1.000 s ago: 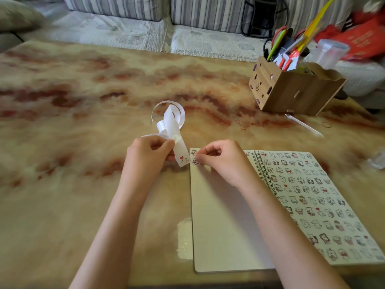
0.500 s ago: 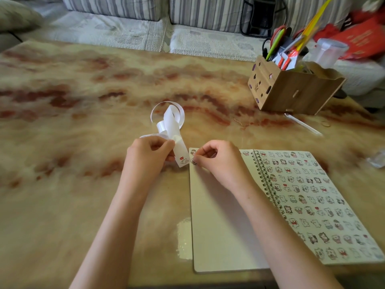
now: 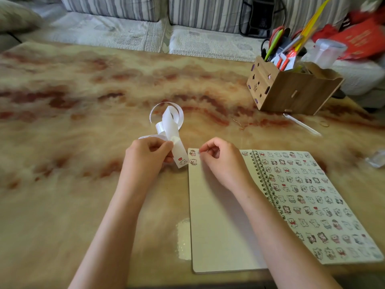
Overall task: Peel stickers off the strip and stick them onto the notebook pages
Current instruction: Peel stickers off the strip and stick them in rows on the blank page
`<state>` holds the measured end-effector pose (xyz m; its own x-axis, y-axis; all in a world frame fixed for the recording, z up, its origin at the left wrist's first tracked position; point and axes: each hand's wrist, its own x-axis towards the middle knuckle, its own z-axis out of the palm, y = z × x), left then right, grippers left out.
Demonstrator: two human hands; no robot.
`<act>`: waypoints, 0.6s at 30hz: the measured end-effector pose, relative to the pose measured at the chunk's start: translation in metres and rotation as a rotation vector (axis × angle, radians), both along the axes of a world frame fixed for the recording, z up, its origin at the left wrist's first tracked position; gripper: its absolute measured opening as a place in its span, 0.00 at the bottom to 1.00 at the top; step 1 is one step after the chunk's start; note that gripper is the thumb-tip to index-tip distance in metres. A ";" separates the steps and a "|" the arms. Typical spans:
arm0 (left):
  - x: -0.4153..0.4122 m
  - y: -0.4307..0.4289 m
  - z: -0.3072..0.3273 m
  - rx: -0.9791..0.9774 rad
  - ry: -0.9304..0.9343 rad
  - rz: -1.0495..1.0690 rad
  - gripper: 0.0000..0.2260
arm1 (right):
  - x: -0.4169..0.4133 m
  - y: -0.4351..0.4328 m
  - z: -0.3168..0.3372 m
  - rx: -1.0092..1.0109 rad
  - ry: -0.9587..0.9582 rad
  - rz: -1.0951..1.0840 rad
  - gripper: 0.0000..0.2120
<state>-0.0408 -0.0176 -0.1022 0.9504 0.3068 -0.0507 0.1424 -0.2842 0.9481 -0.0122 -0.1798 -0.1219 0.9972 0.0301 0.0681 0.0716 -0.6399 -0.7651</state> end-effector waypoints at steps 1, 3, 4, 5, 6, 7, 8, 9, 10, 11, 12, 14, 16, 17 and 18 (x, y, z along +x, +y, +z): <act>0.000 0.000 0.000 0.002 0.002 0.001 0.09 | 0.000 0.000 0.001 0.019 0.003 0.000 0.01; 0.000 -0.001 0.000 0.013 0.009 -0.003 0.09 | -0.002 0.002 0.002 0.056 0.015 0.004 0.06; 0.000 -0.002 0.000 0.014 0.014 -0.005 0.09 | -0.002 0.003 0.001 0.048 0.021 0.010 0.09; 0.000 -0.002 0.000 0.011 0.020 -0.007 0.09 | -0.003 0.004 0.001 0.019 0.020 0.012 0.10; 0.000 -0.003 0.000 0.010 0.025 -0.010 0.09 | -0.003 0.004 0.001 -0.009 0.013 0.015 0.10; -0.001 -0.003 0.000 0.013 0.032 -0.013 0.09 | -0.003 0.004 0.001 -0.025 0.006 0.014 0.09; -0.001 -0.004 0.000 0.017 0.039 -0.016 0.08 | -0.002 0.004 0.001 -0.026 -0.005 0.010 0.06; -0.001 -0.004 0.000 0.019 0.045 -0.020 0.08 | -0.002 0.004 0.000 -0.025 -0.014 0.005 0.04; -0.001 -0.005 0.001 0.014 0.049 -0.024 0.07 | -0.001 0.003 0.000 -0.026 -0.022 0.005 0.02; -0.001 -0.006 0.001 0.007 0.053 -0.028 0.07 | -0.001 0.002 0.001 -0.033 -0.022 0.011 0.02; -0.001 -0.007 0.002 -0.002 0.056 -0.035 0.07 | -0.002 0.002 0.001 -0.038 -0.013 0.025 0.03; -0.001 -0.010 0.004 -0.011 0.058 -0.059 0.07 | -0.001 -0.001 0.006 0.012 0.021 0.057 0.06; -0.002 -0.013 0.005 -0.009 0.052 -0.084 0.08 | 0.001 -0.011 0.016 0.117 0.024 0.046 0.07; -0.002 -0.014 0.005 -0.008 0.052 -0.095 0.08 | 0.003 -0.019 0.021 0.139 -0.004 0.010 0.07; -0.002 -0.015 0.004 -0.004 0.055 -0.106 0.08 | 0.005 -0.028 0.026 0.124 -0.038 -0.038 0.07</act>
<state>-0.0426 -0.0324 -0.0984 0.9732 0.2048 -0.1050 0.1640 -0.2970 0.9407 -0.0069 -0.2080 -0.0956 0.9941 -0.0189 0.1067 0.0794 -0.5433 -0.8358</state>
